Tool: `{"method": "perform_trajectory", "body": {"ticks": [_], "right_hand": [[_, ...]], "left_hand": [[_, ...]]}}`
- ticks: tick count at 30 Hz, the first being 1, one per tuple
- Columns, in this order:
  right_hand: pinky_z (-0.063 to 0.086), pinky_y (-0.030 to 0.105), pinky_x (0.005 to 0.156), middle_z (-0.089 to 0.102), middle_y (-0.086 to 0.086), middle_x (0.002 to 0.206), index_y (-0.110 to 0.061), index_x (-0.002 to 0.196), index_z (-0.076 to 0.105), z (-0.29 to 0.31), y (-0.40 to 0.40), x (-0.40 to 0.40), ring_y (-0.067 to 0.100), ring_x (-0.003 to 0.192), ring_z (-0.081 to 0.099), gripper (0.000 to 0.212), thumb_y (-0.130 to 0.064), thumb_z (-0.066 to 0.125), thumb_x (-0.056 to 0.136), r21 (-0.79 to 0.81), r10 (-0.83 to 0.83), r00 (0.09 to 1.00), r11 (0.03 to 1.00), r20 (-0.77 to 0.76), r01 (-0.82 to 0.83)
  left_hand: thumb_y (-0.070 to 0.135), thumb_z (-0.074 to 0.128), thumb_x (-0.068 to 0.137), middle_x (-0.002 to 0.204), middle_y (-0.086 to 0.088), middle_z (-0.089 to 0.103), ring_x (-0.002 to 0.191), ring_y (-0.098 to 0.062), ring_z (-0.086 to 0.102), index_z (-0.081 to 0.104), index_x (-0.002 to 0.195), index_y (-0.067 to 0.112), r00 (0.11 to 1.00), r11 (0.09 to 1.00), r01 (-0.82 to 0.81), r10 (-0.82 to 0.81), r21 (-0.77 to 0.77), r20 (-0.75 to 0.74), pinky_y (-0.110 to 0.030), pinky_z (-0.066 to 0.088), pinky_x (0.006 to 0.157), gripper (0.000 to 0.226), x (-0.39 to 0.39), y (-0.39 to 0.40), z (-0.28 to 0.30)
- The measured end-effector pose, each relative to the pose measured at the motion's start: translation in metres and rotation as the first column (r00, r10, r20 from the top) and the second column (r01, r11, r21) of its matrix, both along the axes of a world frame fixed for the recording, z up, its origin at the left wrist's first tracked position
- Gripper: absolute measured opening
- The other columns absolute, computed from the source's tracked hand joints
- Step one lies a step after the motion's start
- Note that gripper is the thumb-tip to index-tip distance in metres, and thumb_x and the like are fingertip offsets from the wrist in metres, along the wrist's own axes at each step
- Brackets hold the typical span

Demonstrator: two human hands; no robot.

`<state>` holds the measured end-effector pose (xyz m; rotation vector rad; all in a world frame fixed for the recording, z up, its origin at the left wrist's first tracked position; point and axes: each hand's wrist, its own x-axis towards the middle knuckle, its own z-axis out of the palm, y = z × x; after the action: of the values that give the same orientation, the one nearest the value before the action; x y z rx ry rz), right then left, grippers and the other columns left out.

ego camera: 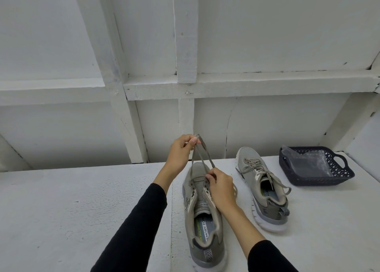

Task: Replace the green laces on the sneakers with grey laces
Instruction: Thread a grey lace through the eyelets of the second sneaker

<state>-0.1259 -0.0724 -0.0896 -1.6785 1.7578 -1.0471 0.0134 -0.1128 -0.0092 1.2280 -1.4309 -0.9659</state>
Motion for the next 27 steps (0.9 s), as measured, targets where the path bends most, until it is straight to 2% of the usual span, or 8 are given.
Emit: {"method": "perform_trajectory", "body": {"ticks": [3, 6, 10, 13, 17, 19, 22, 27], "right_hand": [[0.037, 0.006, 0.058, 0.062, -0.002, 0.078, -0.008, 0.09, 0.067, -0.003, 0.004, 0.011, 0.012, 0.074, 0.057, 0.01, -0.009, 0.058, 0.095, 0.0, 0.006, 1.0, 1.0, 0.025, -0.006], [0.037, 0.008, 0.057, 0.06, 0.0, 0.075, -0.009, 0.085, 0.064, -0.006, 0.009, 0.016, 0.014, 0.071, 0.055, 0.011, -0.007, 0.058, 0.094, -0.01, -0.014, 0.999, 1.0, 0.039, 0.014], [0.037, 0.019, 0.058, 0.061, 0.001, 0.076, -0.015, 0.082, 0.059, -0.009, 0.01, 0.017, 0.016, 0.071, 0.058, 0.015, -0.011, 0.056, 0.096, 0.029, -0.042, 0.998, 0.999, 0.037, 0.041], [0.037, 0.016, 0.056, 0.062, 0.0, 0.078, -0.017, 0.083, 0.057, -0.007, 0.011, 0.016, 0.012, 0.071, 0.057, 0.014, -0.012, 0.054, 0.096, 0.045, -0.037, 0.998, 0.998, 0.056, 0.034], [0.038, 0.008, 0.048, 0.059, -0.002, 0.079, -0.012, 0.09, 0.057, 0.018, 0.01, 0.014, 0.01, 0.065, 0.052, 0.012, -0.013, 0.049, 0.099, 0.129, -0.038, 0.957, 0.992, 0.288, 0.0], [0.039, 0.01, 0.051, 0.059, -0.001, 0.076, -0.011, 0.087, 0.057, 0.038, 0.005, 0.011, 0.014, 0.065, 0.052, 0.015, -0.014, 0.048, 0.099, 0.123, -0.092, 0.906, 0.991, 0.413, 0.045], [0.043, 0.026, 0.062, 0.055, -0.001, 0.066, -0.012, 0.082, 0.053, 0.066, -0.006, 0.004, 0.013, 0.061, 0.052, 0.019, -0.015, 0.047, 0.1, 0.005, -0.104, 0.801, 0.992, 0.589, 0.124], [0.033, 0.03, 0.053, 0.045, -0.002, 0.062, -0.014, 0.08, 0.048, 0.073, -0.01, -0.018, 0.013, 0.054, 0.039, 0.024, -0.02, 0.041, 0.102, -0.116, -0.308, 0.831, 0.909, 0.463, 0.401]], "left_hand": [[0.021, 0.049, 0.101, 0.087, 0.007, 0.059, 0.08, -0.006, 0.053, 0.065, 0.082, 0.022, 1.0, 1.0, 0.001, -0.001, -0.005, -0.014, -0.021, 0.047, 0.081, 0.025, -0.001, -0.002, 0.0], [0.019, 0.049, 0.101, 0.087, 0.005, 0.06, 0.079, -0.006, 0.056, 0.064, 0.083, 0.017, 0.998, 1.0, 0.006, -0.005, 0.011, -0.061, -0.018, 0.048, 0.076, 0.024, -0.002, 0.0, -0.002], [0.021, 0.051, 0.101, 0.091, -0.001, 0.063, 0.086, -0.016, 0.059, 0.066, 0.081, 0.019, 0.994, 0.999, 0.029, -0.026, 0.03, -0.108, -0.027, 0.054, 0.077, 0.025, -0.001, 0.001, -0.005], [0.022, 0.05, 0.101, 0.09, 0.0, 0.062, 0.081, -0.015, 0.058, 0.068, 0.086, 0.018, 0.997, 0.999, 0.019, -0.017, 0.03, -0.072, -0.028, 0.053, 0.073, 0.024, -0.003, 0.004, -0.002], [0.025, 0.047, 0.103, 0.072, 0.009, 0.052, 0.067, -0.011, 0.045, 0.071, 0.102, 0.013, 1.0, 0.995, -0.007, 0.005, 0.098, 0.026, -0.022, 0.041, 0.06, 0.028, 0.006, 0.004, -0.002], [0.026, 0.048, 0.102, 0.065, 0.011, 0.045, 0.062, -0.011, 0.04, 0.071, 0.106, 0.011, 0.998, 0.988, -0.013, 0.005, 0.153, 0.055, -0.021, 0.037, 0.057, 0.028, 0.014, 0.005, -0.001], [0.024, 0.054, 0.1, 0.058, 0.017, 0.045, 0.055, -0.005, 0.038, 0.069, 0.107, 0.007, 0.999, 0.981, -0.013, 0.006, 0.194, 0.036, -0.018, 0.034, 0.054, 0.024, 0.026, 0.008, 0.004], [0.019, 0.047, 0.102, 0.074, 0.009, 0.049, 0.067, -0.007, 0.042, 0.068, 0.102, 0.012, 0.995, 0.988, -0.095, 0.092, 0.12, 0.03, -0.022, 0.036, 0.063, 0.021, 0.039, 0.01, 0.008]]}}
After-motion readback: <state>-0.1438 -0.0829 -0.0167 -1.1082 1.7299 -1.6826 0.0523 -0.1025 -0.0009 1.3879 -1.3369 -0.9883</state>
